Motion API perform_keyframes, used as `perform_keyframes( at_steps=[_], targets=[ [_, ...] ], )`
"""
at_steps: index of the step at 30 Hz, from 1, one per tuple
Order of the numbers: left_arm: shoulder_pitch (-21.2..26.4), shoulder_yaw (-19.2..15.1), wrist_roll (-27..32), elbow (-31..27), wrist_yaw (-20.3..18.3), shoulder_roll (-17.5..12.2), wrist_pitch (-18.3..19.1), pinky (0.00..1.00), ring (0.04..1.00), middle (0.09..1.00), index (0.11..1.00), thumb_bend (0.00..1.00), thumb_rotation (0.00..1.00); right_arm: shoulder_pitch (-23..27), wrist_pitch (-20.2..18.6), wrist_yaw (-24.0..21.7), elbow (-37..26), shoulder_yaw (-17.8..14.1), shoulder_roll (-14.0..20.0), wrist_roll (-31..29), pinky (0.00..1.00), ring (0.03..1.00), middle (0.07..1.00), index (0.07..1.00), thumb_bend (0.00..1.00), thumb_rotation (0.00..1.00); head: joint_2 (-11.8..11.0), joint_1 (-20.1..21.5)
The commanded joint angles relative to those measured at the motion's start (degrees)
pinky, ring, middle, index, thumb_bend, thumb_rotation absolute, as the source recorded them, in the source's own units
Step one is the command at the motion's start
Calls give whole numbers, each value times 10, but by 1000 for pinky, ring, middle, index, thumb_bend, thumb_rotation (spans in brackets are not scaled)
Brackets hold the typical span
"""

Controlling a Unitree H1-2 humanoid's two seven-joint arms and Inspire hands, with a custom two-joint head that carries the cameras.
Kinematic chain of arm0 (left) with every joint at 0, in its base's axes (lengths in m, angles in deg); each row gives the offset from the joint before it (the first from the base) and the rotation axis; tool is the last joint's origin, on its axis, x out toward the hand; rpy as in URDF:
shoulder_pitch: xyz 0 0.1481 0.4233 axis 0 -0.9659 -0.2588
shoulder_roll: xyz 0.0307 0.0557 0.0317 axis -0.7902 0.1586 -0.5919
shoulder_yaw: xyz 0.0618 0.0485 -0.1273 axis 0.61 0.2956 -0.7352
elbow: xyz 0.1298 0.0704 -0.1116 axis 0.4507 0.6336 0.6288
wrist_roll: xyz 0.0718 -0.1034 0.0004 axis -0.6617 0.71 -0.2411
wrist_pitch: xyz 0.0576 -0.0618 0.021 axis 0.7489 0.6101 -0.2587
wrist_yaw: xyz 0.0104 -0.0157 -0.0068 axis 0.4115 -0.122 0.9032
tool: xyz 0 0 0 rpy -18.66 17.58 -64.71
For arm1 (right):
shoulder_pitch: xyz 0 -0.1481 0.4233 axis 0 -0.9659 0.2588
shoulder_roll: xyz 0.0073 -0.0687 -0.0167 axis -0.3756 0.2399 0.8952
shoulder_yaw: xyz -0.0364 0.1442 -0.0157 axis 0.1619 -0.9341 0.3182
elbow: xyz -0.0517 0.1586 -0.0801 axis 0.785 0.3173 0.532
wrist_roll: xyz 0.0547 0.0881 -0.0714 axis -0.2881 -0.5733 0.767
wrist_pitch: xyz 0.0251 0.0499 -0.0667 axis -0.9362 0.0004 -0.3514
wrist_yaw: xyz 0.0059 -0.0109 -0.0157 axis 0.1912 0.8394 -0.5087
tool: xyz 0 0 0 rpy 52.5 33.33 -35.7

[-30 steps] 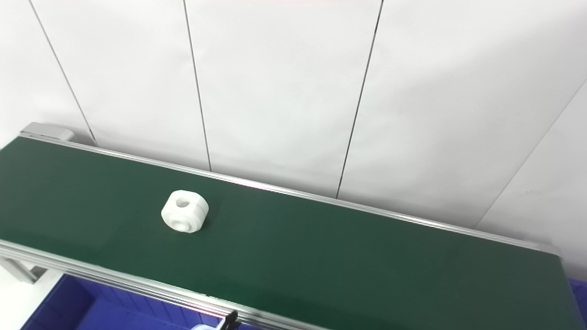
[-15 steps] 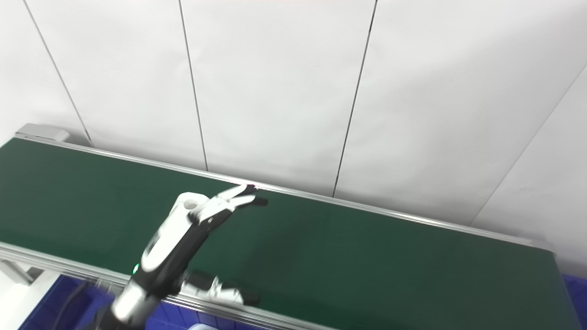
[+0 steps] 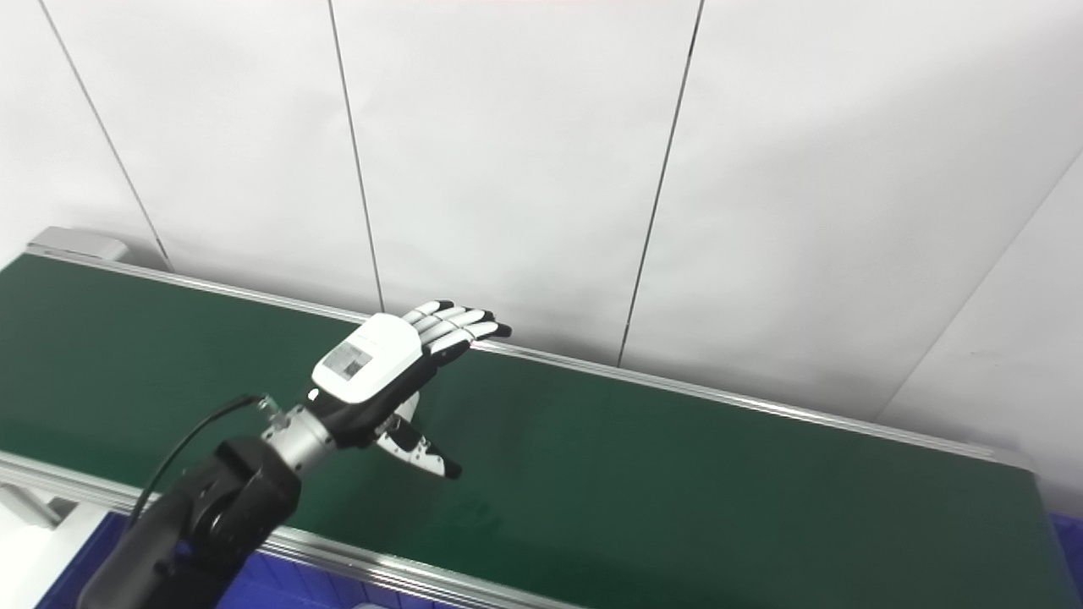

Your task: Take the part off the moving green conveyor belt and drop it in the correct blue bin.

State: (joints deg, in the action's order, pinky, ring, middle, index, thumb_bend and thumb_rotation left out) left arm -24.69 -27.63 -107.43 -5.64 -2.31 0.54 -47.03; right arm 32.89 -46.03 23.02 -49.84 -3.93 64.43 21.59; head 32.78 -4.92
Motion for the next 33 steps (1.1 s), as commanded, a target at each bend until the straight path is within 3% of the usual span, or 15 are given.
perform_keyframes(
  at_steps=[1, 13, 23, 26, 28, 29, 31, 32, 33],
  targets=[
    [33, 3, -9, 18, 20, -18, -3, 888, 893, 905, 873, 1000, 202, -5, 17, -7, -19, 3, 0, -5, 1000, 1000, 1000, 1000, 680, 1000, 1, 0],
    [98, 56, -13, 159, 7, -37, 12, 883, 896, 914, 892, 1000, 238, -11, 18, -5, -24, 9, -3, 0, 985, 1000, 1000, 1000, 668, 1000, 8, 1],
    [122, 104, -15, 214, -59, -41, 52, 883, 899, 912, 899, 1000, 219, -16, 3, -1, -39, 12, -5, 5, 976, 996, 1000, 1000, 663, 1000, 14, 4],
    [123, 114, -28, 228, -38, -38, 55, 811, 858, 875, 863, 1000, 138, -16, -1, 1, -41, 12, -6, 8, 977, 989, 1000, 1000, 674, 1000, 16, 5],
    [125, 118, -29, 238, -22, -33, 56, 711, 770, 801, 770, 1000, 59, -16, -8, 0, -45, 12, -7, 6, 981, 991, 1000, 1000, 682, 1000, 17, 5],
    [127, 120, -26, 242, -18, -29, 58, 648, 686, 731, 691, 973, 24, -16, -9, -1, -46, 13, -6, 4, 985, 994, 1000, 1000, 685, 1000, 19, 4],
    [130, 125, -23, 247, -15, -25, 61, 618, 642, 695, 651, 955, 10, -16, -7, -3, -46, 14, -5, 2, 987, 996, 1000, 1000, 687, 1000, 20, 3],
    [131, 128, -23, 249, -16, -25, 62, 575, 590, 648, 572, 743, 28, -16, -6, -3, -46, 14, -4, 1, 989, 997, 1000, 1000, 695, 1000, 20, 3],
    [132, 130, -22, 250, -15, -24, 60, 552, 563, 623, 532, 635, 37, -17, -8, -3, -47, 14, -4, 2, 991, 998, 1000, 1000, 699, 1000, 21, 2]
  ],
)
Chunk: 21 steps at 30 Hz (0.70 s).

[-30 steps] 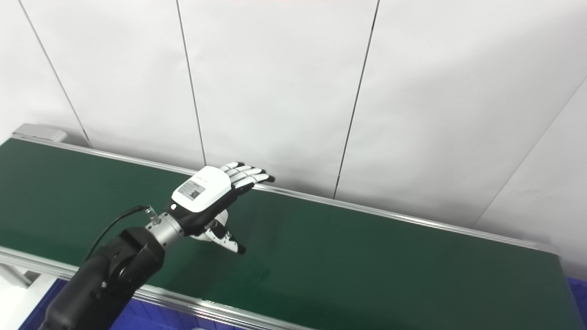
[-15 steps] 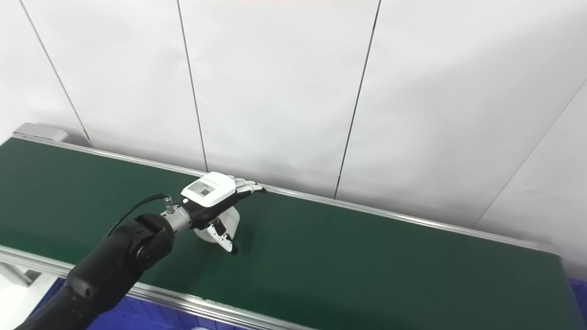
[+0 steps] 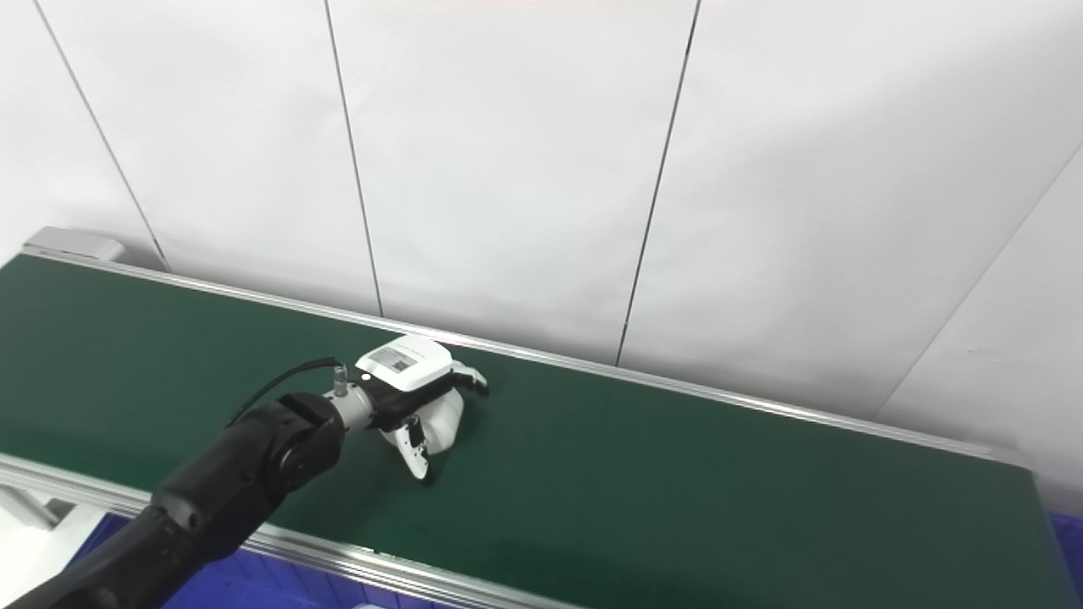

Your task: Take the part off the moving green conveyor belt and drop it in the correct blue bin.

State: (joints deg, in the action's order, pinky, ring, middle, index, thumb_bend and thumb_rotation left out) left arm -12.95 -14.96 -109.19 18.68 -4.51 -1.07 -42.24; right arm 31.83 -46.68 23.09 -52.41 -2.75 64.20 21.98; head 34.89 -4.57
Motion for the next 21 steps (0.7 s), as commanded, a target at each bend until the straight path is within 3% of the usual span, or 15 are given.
perform_keyframes(
  at_steps=[1, 3, 10, 15, 21],
  targets=[
    [15, 5, -3, 7, 7, -8, 11, 516, 535, 570, 489, 566, 15, -7, -3, -3, -22, 2, -3, -1, 994, 997, 1000, 1000, 700, 1000, 0, -1],
    [16, 9, -5, 12, 19, -8, 5, 487, 505, 533, 467, 524, 1, -9, -11, -2, -29, 4, -4, -1, 998, 997, 1000, 1000, 704, 1000, 1, -1],
    [22, 29, -20, 6, 37, -17, 6, 500, 453, 545, 457, 499, 0, -12, -15, -2, -35, 4, -3, 0, 998, 991, 1000, 1000, 708, 1000, 5, -1],
    [24, 32, -17, -10, 18, -20, 20, 464, 443, 541, 470, 500, 0, -15, -22, -2, -42, 5, -4, -2, 1000, 992, 1000, 1000, 725, 1000, 8, -2],
    [18, 21, 4, -39, 11, -19, 20, 353, 403, 495, 511, 502, 0, -18, -31, -3, -51, 7, -3, -2, 1000, 993, 1000, 1000, 719, 1000, 15, -8]
  ],
)
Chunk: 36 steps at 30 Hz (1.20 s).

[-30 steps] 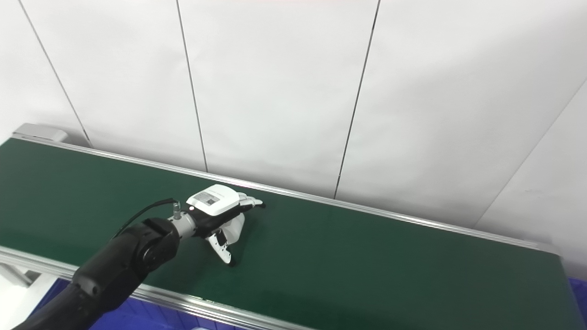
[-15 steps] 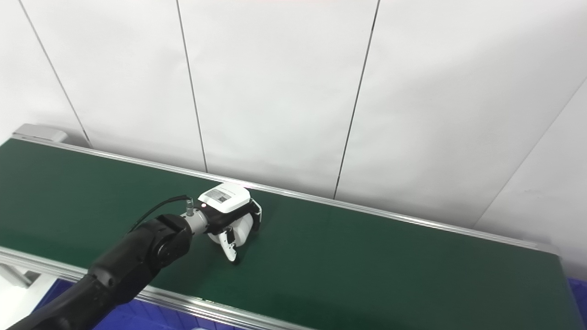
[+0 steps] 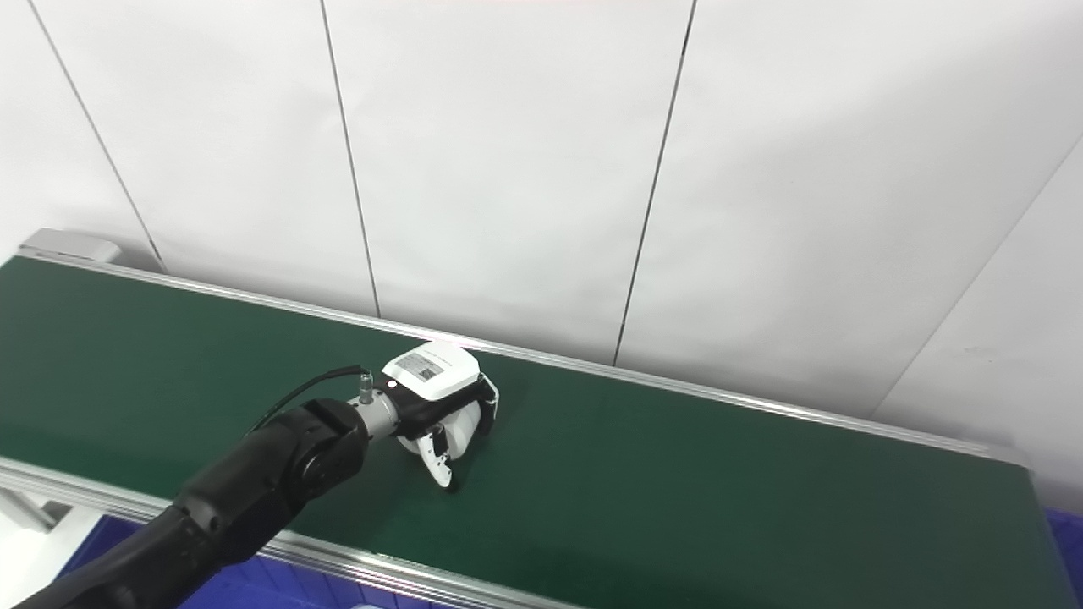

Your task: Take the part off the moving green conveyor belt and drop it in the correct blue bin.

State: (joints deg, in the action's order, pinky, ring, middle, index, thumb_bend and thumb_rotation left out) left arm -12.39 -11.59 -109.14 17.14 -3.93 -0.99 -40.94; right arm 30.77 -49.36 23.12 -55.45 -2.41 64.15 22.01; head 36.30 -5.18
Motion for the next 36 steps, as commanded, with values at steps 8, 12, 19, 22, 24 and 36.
perform_keyframes(
  at_steps=[8, 12, 19, 22, 24, 36],
  targets=[
    [-6, -33, 36, -124, -20, -28, 0, 383, 430, 528, 481, 502, 0, -13, -22, -3, -43, 6, -2, -4, 1000, 996, 1000, 1000, 720, 1000, 28, -18],
    [-18, -48, 53, -204, -50, -35, 8, 369, 419, 532, 472, 501, 0, -16, -37, -2, -63, 8, -1, -3, 1000, 995, 1000, 1000, 722, 1000, 68, -42],
    [-30, -74, 68, -347, -151, -40, 59, 365, 422, 517, 478, 503, 0, -15, -71, -12, -108, 8, 13, -32, 1000, 1000, 1000, 1000, 754, 1000, 126, -99],
    [-30, -83, 73, -390, -196, -36, 87, 366, 426, 519, 482, 503, 0, -15, -95, -16, -130, 5, 21, -53, 1000, 1000, 1000, 1000, 761, 1000, 149, -132],
    [-34, -88, 79, -419, -221, -35, 103, 370, 427, 524, 477, 502, 0, -12, -100, -21, -138, 1, 31, -69, 1000, 1000, 1000, 1000, 777, 1000, 158, -146],
    [-100, -84, 51, -551, -342, -3, 195, 305, 390, 492, 514, 501, 0, -2, -138, -38, -173, -32, 84, -129, 1000, 1000, 1000, 1000, 766, 1000, 177, -232]
  ],
)
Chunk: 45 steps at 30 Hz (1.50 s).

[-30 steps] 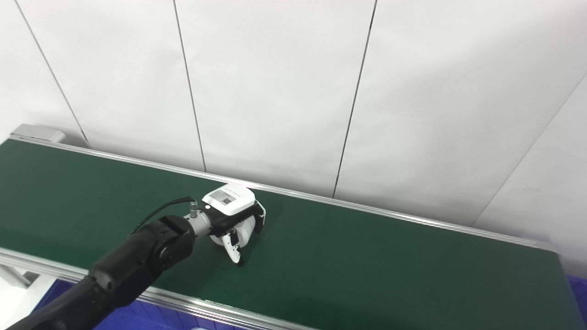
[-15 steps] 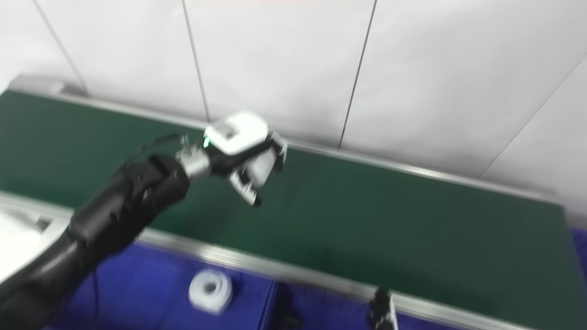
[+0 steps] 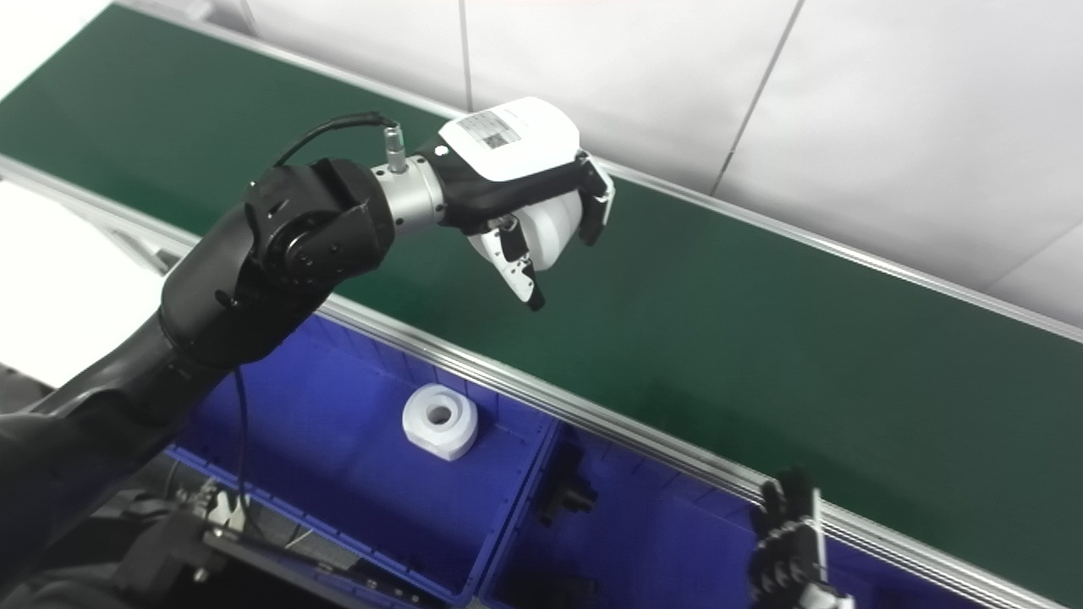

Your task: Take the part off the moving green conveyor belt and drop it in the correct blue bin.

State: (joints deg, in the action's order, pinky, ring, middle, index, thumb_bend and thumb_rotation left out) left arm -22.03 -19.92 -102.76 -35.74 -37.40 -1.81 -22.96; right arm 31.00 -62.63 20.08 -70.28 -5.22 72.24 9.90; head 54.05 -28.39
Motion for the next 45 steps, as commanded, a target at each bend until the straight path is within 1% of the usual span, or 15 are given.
perform_keyframes(
  at_steps=[1, 3, 5, 12, 16, 20, 23, 27, 33, 35, 36, 37, 38, 39, 45],
  targets=[
    [-22, 2, -20, -31, -14, 9, 22, 303, 387, 487, 516, 501, 0, -4, -8, -9, -25, -6, 6, -13, 1000, 1000, 1000, 1000, 766, 999, -5, -5],
    [-53, 3, -29, -43, -17, 15, 26, 346, 418, 497, 499, 503, 0, -4, -5, -14, -20, -9, 9, -19, 1000, 1000, 1000, 1000, 756, 992, -11, -3],
    [-84, 0, -37, -54, -17, 18, 26, 344, 422, 498, 496, 503, 0, -3, 1, -18, -10, -9, 9, -18, 1000, 1000, 1000, 1000, 750, 992, -18, 6],
    [-203, -23, -44, -81, -4, 1, 9, 377, 418, 520, 475, 501, 0, -9, 11, -22, 8, 0, -2, -1, 1000, 983, 1000, 1000, 780, 975, -35, 47],
    [-268, -23, -65, -65, 10, -8, -10, 380, 417, 517, 485, 502, 0, -14, 35, -22, 27, 4, -19, 7, 1000, 971, 998, 1000, 795, 944, -40, 74],
    [-308, -13, -76, -6, 59, -11, -48, 384, 428, 515, 482, 502, 0, -16, 55, -21, 42, 9, -37, 19, 977, 957, 988, 1000, 791, 920, -46, 101],
    [-320, -3, -93, 67, 98, -11, -69, 378, 414, 523, 490, 501, 0, -16, 57, -18, 44, 11, -46, 25, 897, 937, 978, 1000, 791, 903, -48, 103],
    [-315, -6, -94, 131, 141, -17, -83, 371, 414, 523, 490, 501, 0, -13, 72, -24, 57, 11, -55, 18, 884, 929, 972, 1000, 775, 887, -51, 106],
    [-306, 8, -126, 136, 123, -19, -72, 385, 419, 533, 495, 501, 0, -10, 65, -24, 52, 11, -53, 19, 893, 929, 974, 1000, 767, 881, -54, 115],
    [-305, 14, -142, 137, 125, -20, -73, 414, 486, 511, 488, 519, 0, -9, 65, -25, 53, 9, -51, 17, 896, 932, 976, 1000, 765, 881, -55, 115],
    [-304, 16, -149, 137, 125, -21, -73, 475, 562, 590, 563, 701, 123, -9, 66, -26, 53, 9, -50, 16, 897, 932, 976, 1000, 761, 877, -55, 115],
    [-303, 20, -161, 135, 116, -23, -70, 513, 610, 640, 610, 814, 202, -9, 67, -25, 54, 8, -51, 17, 897, 932, 976, 1000, 759, 875, -57, 115],
    [-302, 22, -170, 133, 109, -23, -68, 576, 685, 709, 678, 851, 334, -9, 67, -24, 54, 7, -51, 17, 898, 931, 974, 1000, 748, 873, -57, 114],
    [-301, 23, -178, 130, 101, -24, -66, 603, 713, 742, 717, 861, 410, -9, 66, -24, 54, 7, -51, 16, 898, 932, 974, 1000, 746, 868, -58, 114],
    [-306, 18, -204, 100, 57, -19, -61, 625, 716, 749, 731, 856, 473, -5, 77, -26, 63, 4, -52, 18, 890, 928, 974, 1000, 757, 868, -56, 113]
  ],
)
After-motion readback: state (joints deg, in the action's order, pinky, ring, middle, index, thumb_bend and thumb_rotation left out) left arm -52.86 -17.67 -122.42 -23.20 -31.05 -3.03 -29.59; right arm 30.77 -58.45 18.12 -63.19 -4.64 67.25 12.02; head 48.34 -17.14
